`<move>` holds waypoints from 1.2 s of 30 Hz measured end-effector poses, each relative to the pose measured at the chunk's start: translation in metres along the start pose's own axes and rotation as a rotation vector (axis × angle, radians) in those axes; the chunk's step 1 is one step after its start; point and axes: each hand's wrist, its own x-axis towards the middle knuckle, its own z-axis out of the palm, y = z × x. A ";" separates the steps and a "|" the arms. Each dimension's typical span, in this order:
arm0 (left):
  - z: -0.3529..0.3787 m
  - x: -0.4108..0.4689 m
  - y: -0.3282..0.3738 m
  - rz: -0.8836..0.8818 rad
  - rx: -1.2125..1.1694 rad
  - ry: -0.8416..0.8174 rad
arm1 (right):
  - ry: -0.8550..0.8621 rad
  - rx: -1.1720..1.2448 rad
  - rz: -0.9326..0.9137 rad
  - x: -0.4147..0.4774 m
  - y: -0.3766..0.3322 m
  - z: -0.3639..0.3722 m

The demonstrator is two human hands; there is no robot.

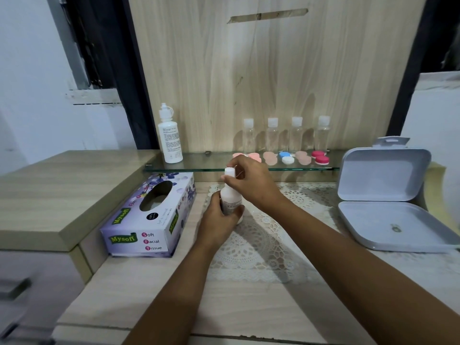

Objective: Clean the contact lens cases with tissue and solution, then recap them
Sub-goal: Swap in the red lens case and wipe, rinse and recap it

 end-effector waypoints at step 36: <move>-0.001 -0.001 0.001 0.023 0.073 0.008 | -0.342 -0.465 0.120 -0.071 0.082 -0.013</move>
